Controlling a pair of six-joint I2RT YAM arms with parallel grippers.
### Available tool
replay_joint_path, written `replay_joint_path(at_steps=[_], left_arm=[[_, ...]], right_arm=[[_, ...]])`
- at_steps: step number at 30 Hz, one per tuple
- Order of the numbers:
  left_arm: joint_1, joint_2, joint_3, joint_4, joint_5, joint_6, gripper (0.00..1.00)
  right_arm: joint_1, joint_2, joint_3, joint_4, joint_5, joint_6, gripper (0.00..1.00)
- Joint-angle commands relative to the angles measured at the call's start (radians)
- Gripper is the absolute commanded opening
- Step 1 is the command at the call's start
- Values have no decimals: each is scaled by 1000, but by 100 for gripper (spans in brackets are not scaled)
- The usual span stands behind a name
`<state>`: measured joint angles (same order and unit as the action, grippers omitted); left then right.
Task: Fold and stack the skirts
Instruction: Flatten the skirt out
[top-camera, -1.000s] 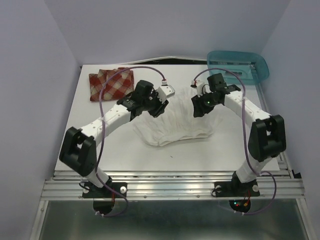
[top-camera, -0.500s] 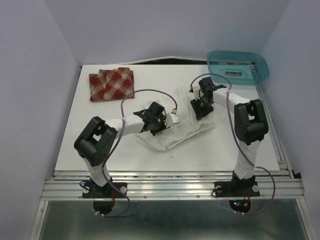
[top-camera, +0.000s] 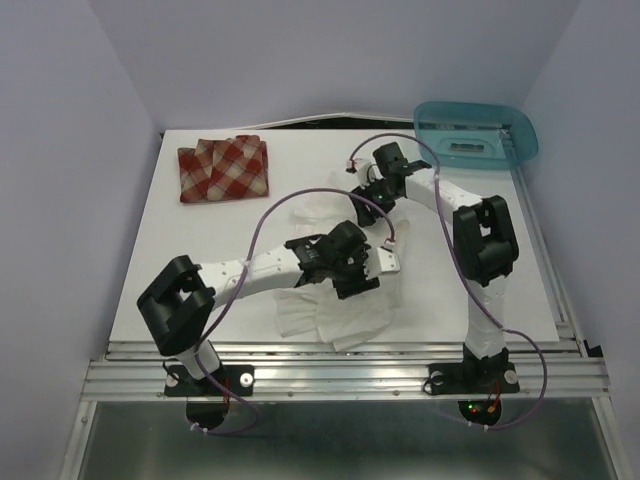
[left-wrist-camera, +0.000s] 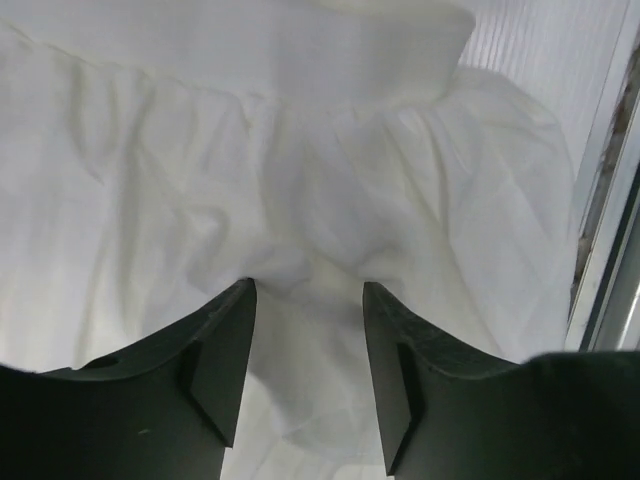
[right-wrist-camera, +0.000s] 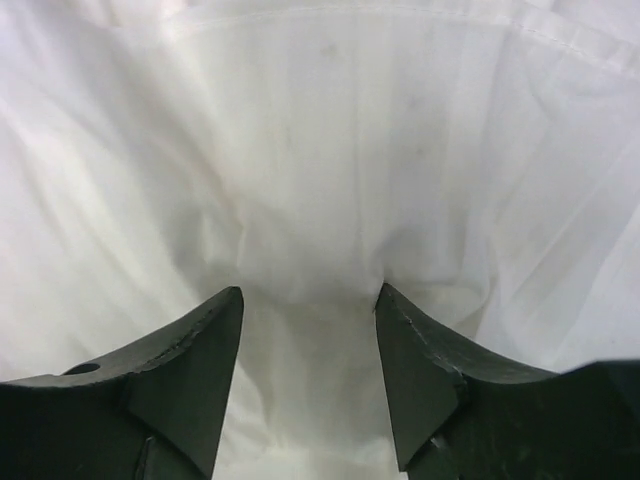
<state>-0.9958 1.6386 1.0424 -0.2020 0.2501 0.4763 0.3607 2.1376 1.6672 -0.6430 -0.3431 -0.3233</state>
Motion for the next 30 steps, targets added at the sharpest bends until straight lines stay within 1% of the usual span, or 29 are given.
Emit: replay_joint_path(at_steps=[1,3,4,5,7,9,10,13,14,16,17,21,23,24,27,29,30], left_arm=[[16,-170,151,-83,-6,-61,61],[22,-252,172,-108,-43,-51,69],[22,-272,179,-158,-54,-30,72],[23,-290,186,-192,-63,-15,73],[37,-327,191,-276,-103,17,74],[57,-386,147,-307,-117,50,75],[59,-410,119,-316,-135,73,75],[59,-490,25,-329,-167,111,76],[57,-514,-13,-336,-160,119,76],[56,-537,-59,-315,-175,108,76],[56,-548,-105,-301,-186,101,76],[40,-572,-211,-246,-186,68,76],[25,-574,-275,-199,-178,42,76],[2,-571,-292,-153,-201,32,76],[-33,-527,-329,-93,-236,18,76],[-46,-494,-344,-38,-241,15,75],[-50,-464,-360,-19,-285,15,75]], right_arm=[[17,-200,-1,34,-62,-14,62],[17,-258,-9,20,-44,-16,66],[17,-290,-14,14,-45,-16,68],[17,-347,-15,2,-51,-16,70],[17,-411,-17,-94,-88,-11,71],[17,-445,-32,-157,-128,-19,71],[17,-459,-67,-190,-176,-29,70],[37,-525,-179,-247,-218,-39,67],[53,-551,-264,-238,-217,-36,66],[63,-561,-363,-222,-212,-16,64],[72,-558,-385,-224,-218,-14,62],[81,-522,-435,-198,-211,-10,59],[81,-478,-448,-179,-191,-8,58],[92,-458,-446,-178,-172,-8,57],[92,-380,-457,-176,-148,-11,54],[92,-345,-484,-161,-102,-2,52],[92,-338,-494,-159,-85,-5,50]])
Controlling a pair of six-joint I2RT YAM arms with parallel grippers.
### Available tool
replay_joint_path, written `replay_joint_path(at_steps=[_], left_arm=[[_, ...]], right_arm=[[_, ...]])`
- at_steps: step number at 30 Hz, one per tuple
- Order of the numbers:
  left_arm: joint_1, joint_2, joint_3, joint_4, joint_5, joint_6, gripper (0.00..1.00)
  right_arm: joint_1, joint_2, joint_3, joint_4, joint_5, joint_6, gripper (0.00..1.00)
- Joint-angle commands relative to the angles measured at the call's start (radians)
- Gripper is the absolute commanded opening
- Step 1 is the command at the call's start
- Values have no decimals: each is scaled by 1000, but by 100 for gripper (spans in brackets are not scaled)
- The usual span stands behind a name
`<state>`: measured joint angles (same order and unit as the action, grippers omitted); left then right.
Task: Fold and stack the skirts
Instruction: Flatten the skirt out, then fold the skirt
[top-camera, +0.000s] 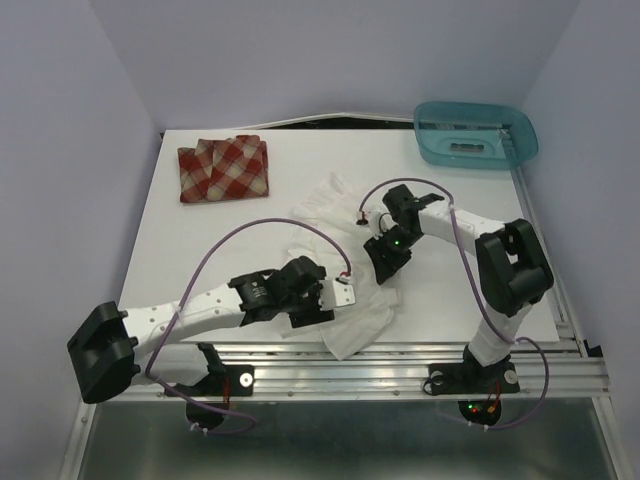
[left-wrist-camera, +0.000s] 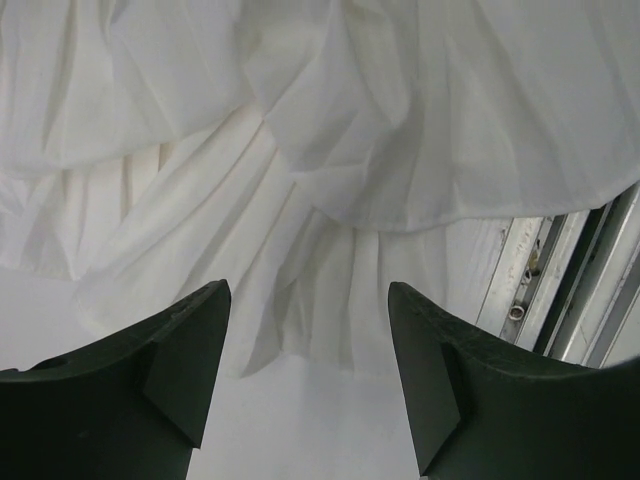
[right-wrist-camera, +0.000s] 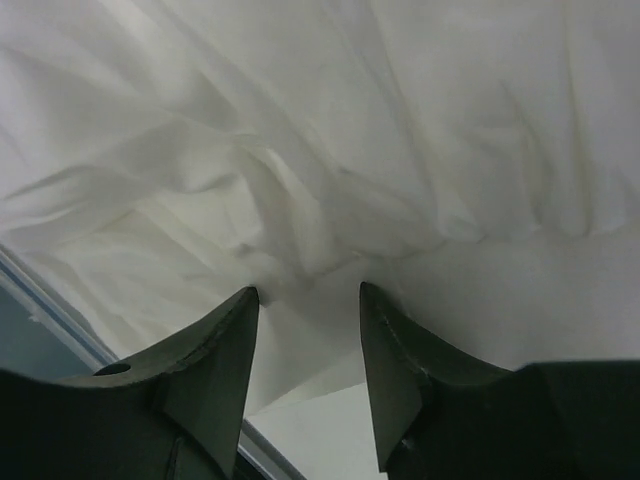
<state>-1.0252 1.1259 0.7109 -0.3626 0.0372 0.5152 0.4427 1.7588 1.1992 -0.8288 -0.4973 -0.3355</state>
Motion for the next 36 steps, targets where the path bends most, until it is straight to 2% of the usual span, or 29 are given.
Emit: replay_joint_path(at_steps=[1,5,8,9,11,16,22,26,29,32,36], left_arm=[[-27,64,-36,174,-77,-23,75],[-29,121,-71,217,-99,-12,74],[-29,121,-91,214,-77,-20,74],[-27,111,-99,212,-71,-27,74],[-27,62,-93,191,-54,-35,74],[-3,15,-48,119,10,-20,75],[-3,-6,-67,53,105,43,74],[-3,11,-71,10,151,120,74],[-3,37,-64,-12,171,177,74],[-3,64,-67,-22,178,229,74],[-1,60,-82,-29,193,250,74]], right_arm=[[10,45,-38,28,103,-2,50],[10,-2,-61,46,164,-10,50],[10,-119,-58,62,154,-11,57],[10,-155,-44,60,151,-26,60],[10,-170,14,-37,149,-59,59],[10,-219,-52,-46,157,-172,60],[10,-320,-16,-115,198,-313,61],[37,-436,-134,-98,223,-463,62],[70,-504,-194,-89,217,-508,62],[160,-570,-323,1,255,-542,62],[212,-616,-441,126,295,-569,63]])
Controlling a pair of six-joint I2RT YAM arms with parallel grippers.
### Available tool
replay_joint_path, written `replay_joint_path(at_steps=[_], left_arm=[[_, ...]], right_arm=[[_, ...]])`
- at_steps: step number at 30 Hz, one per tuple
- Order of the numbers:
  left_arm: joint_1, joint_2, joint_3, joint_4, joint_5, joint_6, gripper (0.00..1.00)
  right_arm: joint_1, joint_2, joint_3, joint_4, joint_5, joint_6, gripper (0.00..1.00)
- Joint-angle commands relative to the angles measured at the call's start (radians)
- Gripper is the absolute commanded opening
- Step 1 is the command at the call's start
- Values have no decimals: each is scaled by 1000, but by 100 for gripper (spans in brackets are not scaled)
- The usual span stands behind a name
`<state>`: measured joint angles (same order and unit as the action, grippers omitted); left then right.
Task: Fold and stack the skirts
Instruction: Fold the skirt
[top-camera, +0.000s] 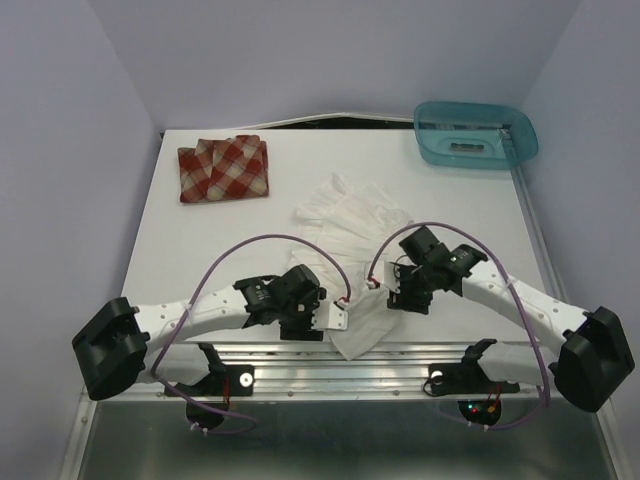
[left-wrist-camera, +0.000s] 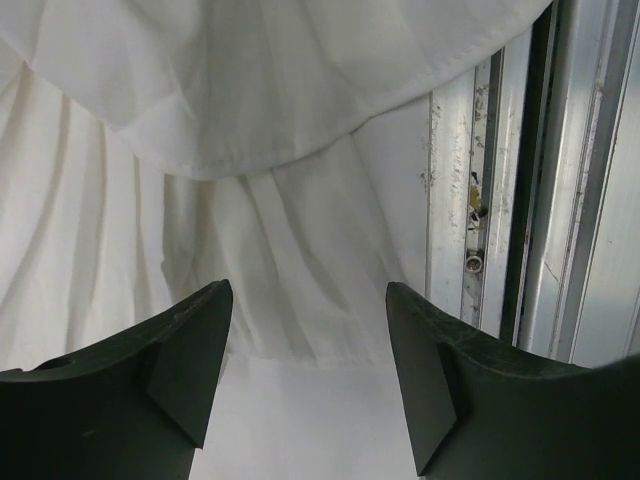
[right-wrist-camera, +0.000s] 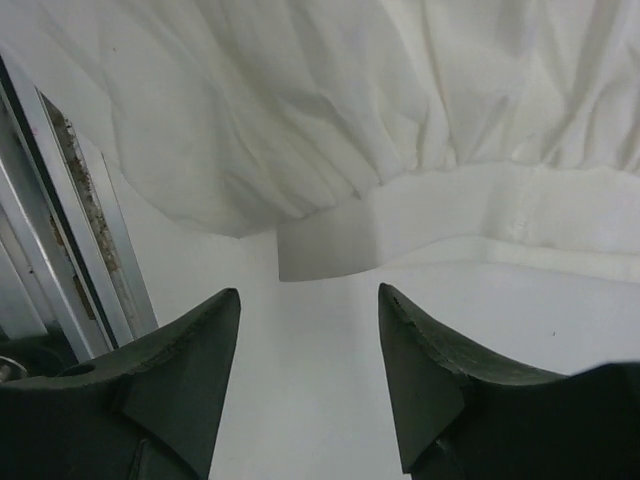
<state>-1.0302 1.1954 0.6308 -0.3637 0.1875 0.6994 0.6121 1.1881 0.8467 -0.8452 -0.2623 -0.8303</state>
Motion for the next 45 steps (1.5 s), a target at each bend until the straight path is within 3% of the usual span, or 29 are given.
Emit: replay_joint_path(at_steps=[1,9,17,23,24,26,27,28,35,45], left_arm=[[4,-11,-6,-27,46,69,75],[4,10,-37,17,32,54,76],[5,62,-49,55,-9,46,69],[30,82,-49,37,-2,48,35],[32,75,-48,32,1,43,24],[42,61,-40,16,3,34,14],[47,50,-33,6,3,25,3],[64,23,-13,-16,1,19,0],[99,-152,108,-150,4,-67,0],[130,-293,273,-264,-29,-130,0]], right_arm=[[43,-54,-112,173,86,-96,63],[110,-122,-242,373,150,-187,68],[152,-90,-314,489,193,-243,57],[161,-76,-376,526,219,-273,45],[161,-68,-376,534,221,-268,40],[161,-65,-360,517,219,-253,33],[161,-68,-354,508,221,-247,26],[161,-74,-344,497,218,-237,23],[161,-162,-233,318,176,-179,2],[161,-151,-71,161,107,-87,1]])
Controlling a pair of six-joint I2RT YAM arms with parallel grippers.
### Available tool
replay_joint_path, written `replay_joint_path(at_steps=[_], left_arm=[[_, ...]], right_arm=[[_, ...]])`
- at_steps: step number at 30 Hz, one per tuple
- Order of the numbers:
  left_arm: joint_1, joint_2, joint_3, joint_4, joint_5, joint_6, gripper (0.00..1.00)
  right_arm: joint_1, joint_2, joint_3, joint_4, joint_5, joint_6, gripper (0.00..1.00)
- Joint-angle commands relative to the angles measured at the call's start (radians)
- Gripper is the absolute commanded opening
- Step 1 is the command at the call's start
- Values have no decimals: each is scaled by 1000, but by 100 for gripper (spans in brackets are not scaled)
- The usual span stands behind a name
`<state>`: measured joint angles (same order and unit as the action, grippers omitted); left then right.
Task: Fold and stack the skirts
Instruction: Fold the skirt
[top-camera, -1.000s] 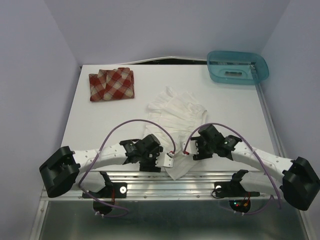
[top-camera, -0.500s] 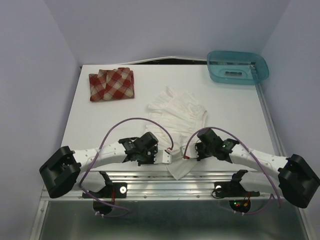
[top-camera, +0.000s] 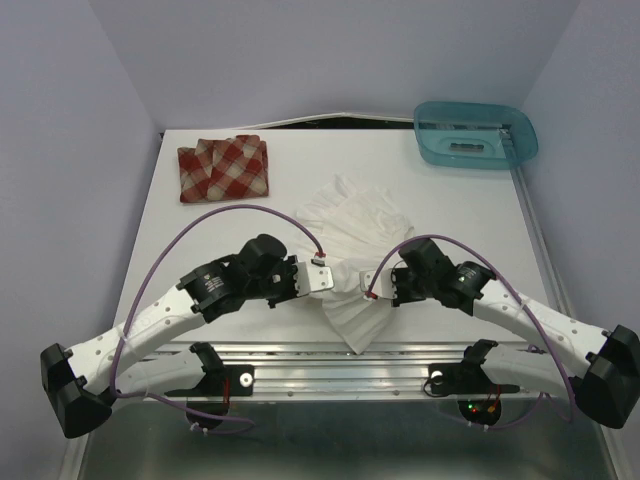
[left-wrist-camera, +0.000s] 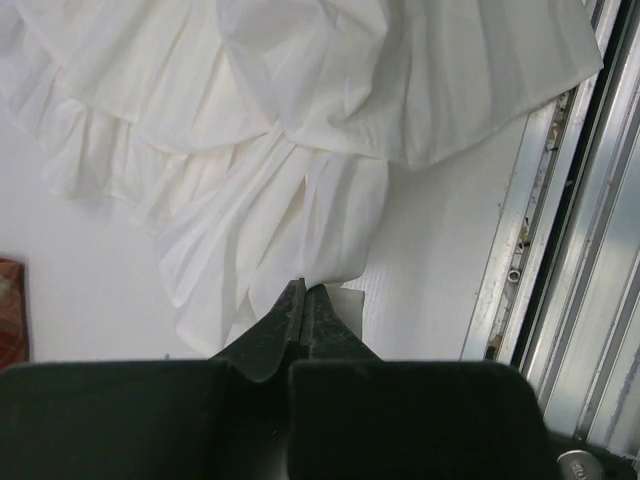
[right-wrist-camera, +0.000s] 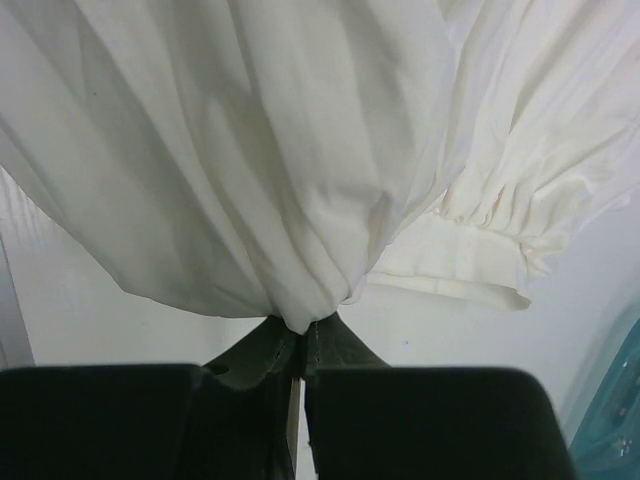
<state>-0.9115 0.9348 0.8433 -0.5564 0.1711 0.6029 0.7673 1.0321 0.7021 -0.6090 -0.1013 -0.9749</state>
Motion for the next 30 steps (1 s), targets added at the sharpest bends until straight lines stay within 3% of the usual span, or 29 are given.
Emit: replay_joint_path(at_steps=[1,7,11,14,18,24,27,30], left_arm=[[13,-50,83,-79,-19,-34,0],[46,-100,183,-97,-76,-75,0],[79,-71,255,-13,-140,-58,0],[120,16,319,67,-160,-26,0],[241,177,448,122,-76,21,0],[355,485,747,135,42,58,0],[397,712,989,83,114,43,0],[419,841,1123,44,140,46,0]], right_arm=[[6,8,86,-84,-60,68,1],[6,-32,140,-173,-132,214,1],[6,-64,122,-170,-143,292,1],[6,-57,111,-163,-144,324,1],[-26,-34,138,-158,-196,357,1],[-316,88,252,-185,-440,334,1],[-442,273,333,-254,-561,297,1],[-535,383,387,-319,-673,249,1]])
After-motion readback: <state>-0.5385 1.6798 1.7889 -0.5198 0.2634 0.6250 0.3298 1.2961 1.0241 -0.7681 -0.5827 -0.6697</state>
